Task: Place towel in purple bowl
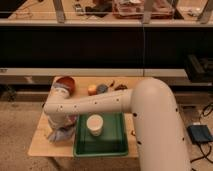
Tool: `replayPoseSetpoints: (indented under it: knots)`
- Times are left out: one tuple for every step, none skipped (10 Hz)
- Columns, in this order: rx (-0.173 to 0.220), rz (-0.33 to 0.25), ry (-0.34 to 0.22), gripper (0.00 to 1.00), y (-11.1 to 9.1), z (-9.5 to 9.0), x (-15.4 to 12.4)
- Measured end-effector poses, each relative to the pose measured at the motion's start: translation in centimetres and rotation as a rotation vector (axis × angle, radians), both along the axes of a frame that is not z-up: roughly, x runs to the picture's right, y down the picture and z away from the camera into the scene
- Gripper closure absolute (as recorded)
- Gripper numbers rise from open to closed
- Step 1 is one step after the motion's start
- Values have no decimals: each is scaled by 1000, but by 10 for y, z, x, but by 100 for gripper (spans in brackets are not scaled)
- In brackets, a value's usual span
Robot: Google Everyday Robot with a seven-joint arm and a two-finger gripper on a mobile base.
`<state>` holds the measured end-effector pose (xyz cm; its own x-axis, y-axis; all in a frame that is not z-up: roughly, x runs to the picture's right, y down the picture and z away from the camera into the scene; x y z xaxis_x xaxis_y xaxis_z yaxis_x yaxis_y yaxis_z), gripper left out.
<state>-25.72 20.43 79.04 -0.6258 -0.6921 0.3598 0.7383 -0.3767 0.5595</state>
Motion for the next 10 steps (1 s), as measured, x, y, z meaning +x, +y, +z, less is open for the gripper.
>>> replayPoseSetpoints:
  knots:
    - [19,14,-10,20,-9,-8,2]
    - [36,25,-13,20,-20,-16,5]
    - [54,40,-18,20,-34,-30,10]
    - [72,46,-25,20,-47,-44,14]
    - [85,51,-31,20,-59,-58,17]
    - [85,45,-36,20,-63,-67,17]
    - [83,29,-45,20,-65,-79,15]
    - [81,19,-45,20,-63,-82,15]
    - [77,4,-44,20,-57,-84,16]
    - [69,-22,-46,20,-44,-86,14]
